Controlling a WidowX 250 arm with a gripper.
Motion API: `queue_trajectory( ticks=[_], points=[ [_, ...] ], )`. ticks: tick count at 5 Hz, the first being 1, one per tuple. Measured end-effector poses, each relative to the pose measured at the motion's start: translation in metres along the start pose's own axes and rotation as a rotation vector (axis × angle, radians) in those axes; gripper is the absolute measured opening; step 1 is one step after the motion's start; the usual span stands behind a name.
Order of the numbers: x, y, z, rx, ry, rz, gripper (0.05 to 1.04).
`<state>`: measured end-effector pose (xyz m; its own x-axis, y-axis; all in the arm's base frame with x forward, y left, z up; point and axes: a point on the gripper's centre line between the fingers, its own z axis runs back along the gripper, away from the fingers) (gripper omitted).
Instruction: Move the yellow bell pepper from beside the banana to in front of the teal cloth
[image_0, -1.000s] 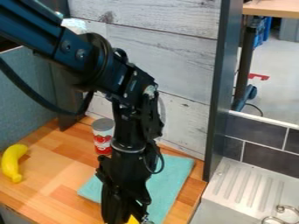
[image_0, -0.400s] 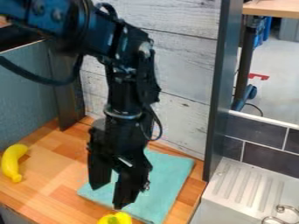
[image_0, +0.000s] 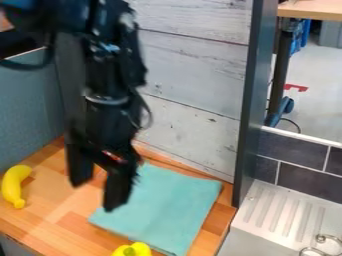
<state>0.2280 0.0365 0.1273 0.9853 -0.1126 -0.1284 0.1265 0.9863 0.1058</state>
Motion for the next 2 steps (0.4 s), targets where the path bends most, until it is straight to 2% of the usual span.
queue_trajectory(
  ticks=[1,2],
  points=[
    [-0.005,0.047,0.008,0.002,-0.015,0.061,1.004],
    [-0.013,0.082,-0.001,-0.017,0.007,0.095,1.004]
  ],
)
